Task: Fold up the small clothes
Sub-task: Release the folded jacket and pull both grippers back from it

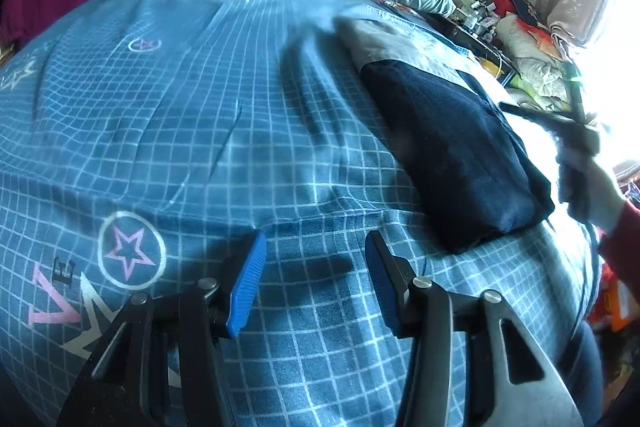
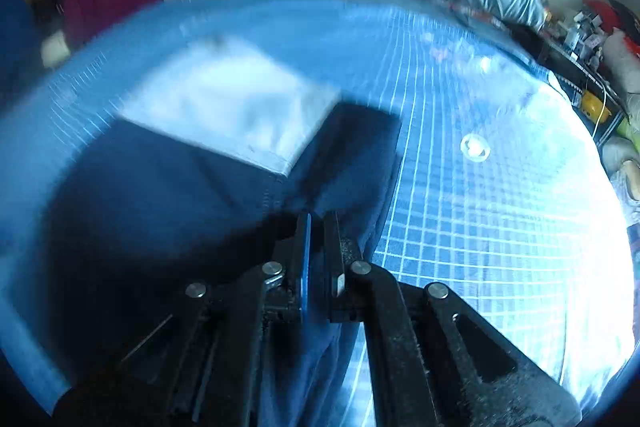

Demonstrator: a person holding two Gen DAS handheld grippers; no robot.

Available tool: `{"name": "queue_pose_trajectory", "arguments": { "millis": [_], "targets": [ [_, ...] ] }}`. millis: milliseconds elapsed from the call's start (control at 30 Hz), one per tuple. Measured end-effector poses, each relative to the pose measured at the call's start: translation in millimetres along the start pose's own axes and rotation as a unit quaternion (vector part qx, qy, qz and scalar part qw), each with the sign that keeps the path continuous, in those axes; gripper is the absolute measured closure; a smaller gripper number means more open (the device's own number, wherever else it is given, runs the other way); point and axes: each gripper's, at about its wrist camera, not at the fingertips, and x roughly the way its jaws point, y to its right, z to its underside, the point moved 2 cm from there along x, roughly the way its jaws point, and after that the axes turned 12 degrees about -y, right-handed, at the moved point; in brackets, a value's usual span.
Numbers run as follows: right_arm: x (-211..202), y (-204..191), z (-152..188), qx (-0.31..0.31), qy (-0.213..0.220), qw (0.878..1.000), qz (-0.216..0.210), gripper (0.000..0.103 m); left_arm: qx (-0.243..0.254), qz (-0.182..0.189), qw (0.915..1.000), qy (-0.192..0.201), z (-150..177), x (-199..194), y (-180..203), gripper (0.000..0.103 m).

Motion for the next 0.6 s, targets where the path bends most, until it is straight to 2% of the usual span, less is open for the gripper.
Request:
{"name": "queue_pose_trajectory", "arguments": {
  "millis": [67, 133, 200, 267, 333, 367, 400, 467, 533, 600],
  "targets": [
    [13, 5, -6, -0.009, 0.007, 1.000, 0.010, 0.099, 0.002, 0.001, 1.0000, -0.001, -2, 1, 1, 0.049],
    [12, 12, -17, 0.000, 0.000, 1.000, 0.002, 0.100, 0.006, -0.004, 1.0000, -0.004, -3, 2, 2, 0.049],
    [0, 15, -23, 0.007, 0.008, 1.000, 0.016, 0.098, 0.011, -0.009, 0.9999, -0.003, -4, 0, 5, 0.049],
    [-26, 18, -17, 0.026, 0.033, 0.999, 0.002, 0.096, 0.014, -0.012, 0.9998, -0.002, -5, -3, 11, 0.049],
    [-57, 11, 5, 0.041, 0.059, 0.997, -0.015, 0.087, 0.028, -0.013, 0.9995, 0.004, -7, -7, 25, 0.049],
    [-69, 5, 20, 0.046, 0.070, 0.996, -0.018, 0.071, 0.041, -0.017, 0.9990, 0.008, -8, -9, 36, 0.049],
    [-80, -3, 37, 0.052, 0.078, 0.995, -0.021, 0.048, 0.049, -0.022, 0.9985, 0.011, -8, -11, 45, 0.049],
    [-94, -14, 79, 0.062, 0.078, 0.994, -0.032, 0.028, 0.058, -0.029, 0.9978, 0.014, -7, -11, 62, 0.046],
    [-93, -21, 114, 0.072, 0.059, 0.995, -0.036, 0.028, 0.062, -0.040, 0.9973, 0.005, -6, -4, 78, 0.042],
    [-85, -22, 139, 0.084, 0.032, 0.995, -0.048, 0.028, 0.065, -0.080, 0.9947, -0.011, -3, 9, 88, 0.043]
  ]
}}
